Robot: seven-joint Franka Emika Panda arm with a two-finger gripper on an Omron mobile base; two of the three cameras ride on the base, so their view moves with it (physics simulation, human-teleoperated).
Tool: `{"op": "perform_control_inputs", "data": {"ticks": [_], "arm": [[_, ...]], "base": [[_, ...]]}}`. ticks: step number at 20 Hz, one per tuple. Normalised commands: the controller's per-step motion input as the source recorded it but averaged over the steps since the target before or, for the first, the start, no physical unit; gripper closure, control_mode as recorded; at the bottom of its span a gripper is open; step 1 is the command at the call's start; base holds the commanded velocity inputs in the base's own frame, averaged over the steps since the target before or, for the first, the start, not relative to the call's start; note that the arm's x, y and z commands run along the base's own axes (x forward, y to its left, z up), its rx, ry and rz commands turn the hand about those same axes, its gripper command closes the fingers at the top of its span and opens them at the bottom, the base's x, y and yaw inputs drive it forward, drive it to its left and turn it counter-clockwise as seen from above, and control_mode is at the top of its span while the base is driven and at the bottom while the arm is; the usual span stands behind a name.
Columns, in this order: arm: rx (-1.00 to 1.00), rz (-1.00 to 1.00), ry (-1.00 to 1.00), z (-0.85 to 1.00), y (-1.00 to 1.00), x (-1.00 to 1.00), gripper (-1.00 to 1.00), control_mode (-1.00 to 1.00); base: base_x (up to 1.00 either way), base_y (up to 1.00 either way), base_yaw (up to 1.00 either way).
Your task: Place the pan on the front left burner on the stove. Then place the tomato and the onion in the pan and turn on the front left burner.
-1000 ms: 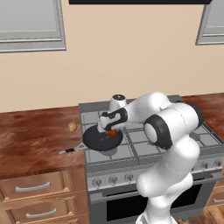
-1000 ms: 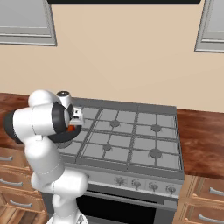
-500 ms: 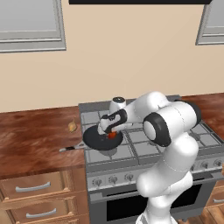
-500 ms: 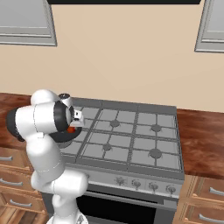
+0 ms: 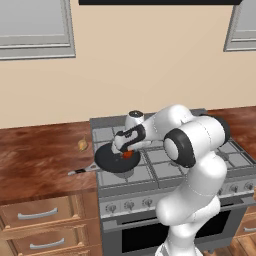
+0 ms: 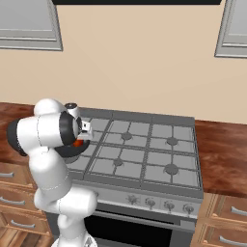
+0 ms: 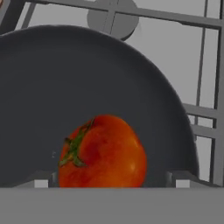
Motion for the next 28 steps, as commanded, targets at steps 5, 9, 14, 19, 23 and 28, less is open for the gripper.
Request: {"op": "perform_control_inputs", "data": {"ticks": [5, 9, 14, 19, 23, 28], "arm": [[0.0, 0.0, -0.01, 0.22, 0.0, 0.0, -1.0, -1.0], [0.0, 0.0, -0.03, 0.52, 0.0, 0.0, -1.0, -1.0], [0.0, 0.0, -0.01, 0.41, 0.06, 0.0, -1.0, -1.0], [0.0, 0.0, 0.0, 0.1, 0.34, 0.05, -1.0, -1.0], [0.0, 0.0, 0.0, 0.0, 0.44, 0.16, -1.0, -1.0], [0.0, 0.0, 0.0, 0.0, 0.45, 0.2, -1.0, -1.0]], "base": [[0.0, 0.0, 0.0], [0.0, 0.0, 0.0], [0.0, 0.0, 0.0], [0.0, 0.0, 0.0], [0.0, 0.0, 0.0], [0.0, 0.0, 0.0]]}}
